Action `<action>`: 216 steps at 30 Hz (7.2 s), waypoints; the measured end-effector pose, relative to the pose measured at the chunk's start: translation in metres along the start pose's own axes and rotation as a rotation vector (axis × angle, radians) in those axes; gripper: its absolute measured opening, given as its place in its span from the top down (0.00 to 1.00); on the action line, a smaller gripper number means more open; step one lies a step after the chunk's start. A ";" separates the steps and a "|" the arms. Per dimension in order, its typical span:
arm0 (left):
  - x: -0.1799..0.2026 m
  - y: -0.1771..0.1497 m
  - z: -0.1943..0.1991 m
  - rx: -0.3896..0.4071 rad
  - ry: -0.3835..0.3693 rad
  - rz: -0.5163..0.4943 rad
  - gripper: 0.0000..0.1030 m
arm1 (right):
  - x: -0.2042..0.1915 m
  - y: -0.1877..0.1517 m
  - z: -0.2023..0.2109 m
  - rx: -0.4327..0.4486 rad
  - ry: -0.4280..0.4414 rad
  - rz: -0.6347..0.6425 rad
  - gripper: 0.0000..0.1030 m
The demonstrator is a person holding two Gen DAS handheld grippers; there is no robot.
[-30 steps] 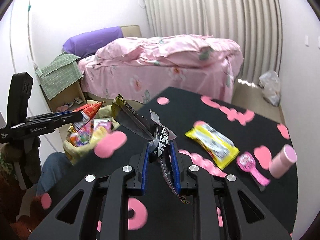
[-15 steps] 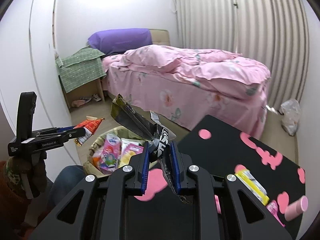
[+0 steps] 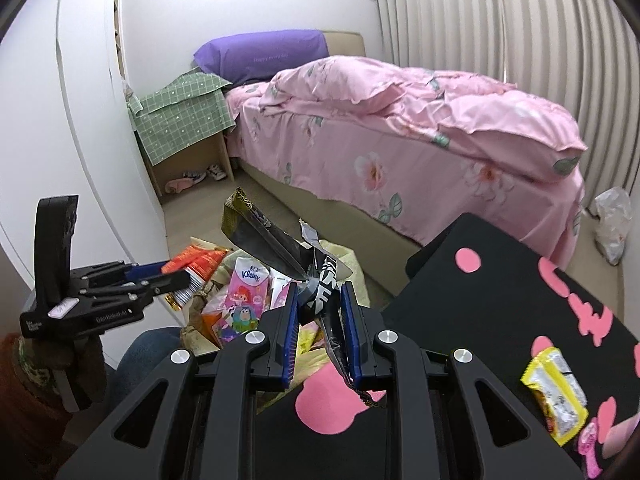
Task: Collect trash
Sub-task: 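Carry the red wrapper and black wrapper to the trash bag and release both, then move both open tools back over the table, then grasp the yellow-and-silver snack wrapper with the left tool, then grasp the pink lollipop-shaped snack pack with the right tool, then carry the yellow wrapper and pink snack pack to the trash bag and release both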
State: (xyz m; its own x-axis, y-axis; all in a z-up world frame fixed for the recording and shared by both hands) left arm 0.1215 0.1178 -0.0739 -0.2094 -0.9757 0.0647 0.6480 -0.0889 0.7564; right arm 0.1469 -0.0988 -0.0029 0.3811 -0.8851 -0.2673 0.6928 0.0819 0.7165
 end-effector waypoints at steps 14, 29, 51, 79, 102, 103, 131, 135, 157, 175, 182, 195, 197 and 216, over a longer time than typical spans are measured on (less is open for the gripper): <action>0.009 0.012 -0.091 -0.066 -0.056 -0.065 0.65 | 0.008 0.006 -0.078 -0.119 0.022 -0.032 0.81; 0.011 -0.017 -0.100 -0.194 -0.110 -0.033 0.71 | 0.010 -0.012 -0.136 -0.252 0.041 -0.034 0.81; -0.009 -0.012 -0.046 -0.062 -0.130 0.069 0.37 | -0.001 -0.011 -0.127 -0.223 0.052 -0.027 0.56; 0.170 0.034 -0.036 -0.009 -0.241 -0.164 0.28 | 0.183 -0.085 0.101 0.063 -0.238 -0.168 0.41; 0.400 0.111 -0.194 -0.184 -0.733 -0.832 0.22 | 0.286 -0.154 0.139 0.052 -0.361 -0.310 0.41; 0.404 0.110 -0.202 -0.209 -0.734 -0.829 0.22 | 0.289 -0.156 0.138 0.048 -0.359 -0.318 0.41; 0.383 0.076 -0.224 -0.359 -0.384 -0.836 0.39 | 0.294 -0.143 0.145 0.073 -0.429 -0.278 0.41; 0.373 0.080 -0.217 -0.366 -0.374 -0.786 0.63 | 0.295 -0.139 0.142 0.064 -0.391 -0.276 0.41; 0.237 0.023 -0.100 -0.291 -0.462 -0.290 0.75 | 0.298 -0.134 0.075 -0.122 -0.285 -0.351 0.41; 0.230 -0.007 -0.079 -0.181 -0.378 -0.245 0.70 | 0.300 -0.125 0.092 -0.030 -0.428 -0.430 0.43; 0.231 -0.008 -0.078 -0.184 -0.402 -0.241 0.66 | 0.303 -0.132 0.078 -0.093 -0.471 -0.441 0.82; 0.243 -0.006 -0.073 -0.202 -0.298 -0.210 0.49 | 0.243 -0.133 0.127 0.076 -0.412 -0.413 0.82; 0.248 -0.008 -0.078 -0.212 -0.243 -0.237 0.49 | 0.235 -0.133 0.130 0.091 -0.406 -0.411 0.82; 0.208 0.017 -0.007 -0.026 -0.288 -0.205 0.79 | 0.140 -0.091 0.157 0.204 -0.344 -0.210 0.82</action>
State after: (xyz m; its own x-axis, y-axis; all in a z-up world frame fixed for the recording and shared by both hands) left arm 0.0939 -0.0883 -0.0523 -0.5328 -0.8407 0.0967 0.5889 -0.2863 0.7558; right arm 0.0406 -0.3026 -0.0045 -0.0044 -0.9765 -0.2154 0.5851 -0.1772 0.7914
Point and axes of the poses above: each gripper's, at about its wrist camera, not at the fingertips, and z roughly against the way its jaws point, x to its right, y to its top, the point moved 4 cm from there along -z, roughly the way its jaws point, and after that the axes turned 12 degrees about -z, right-handed, at the moved point
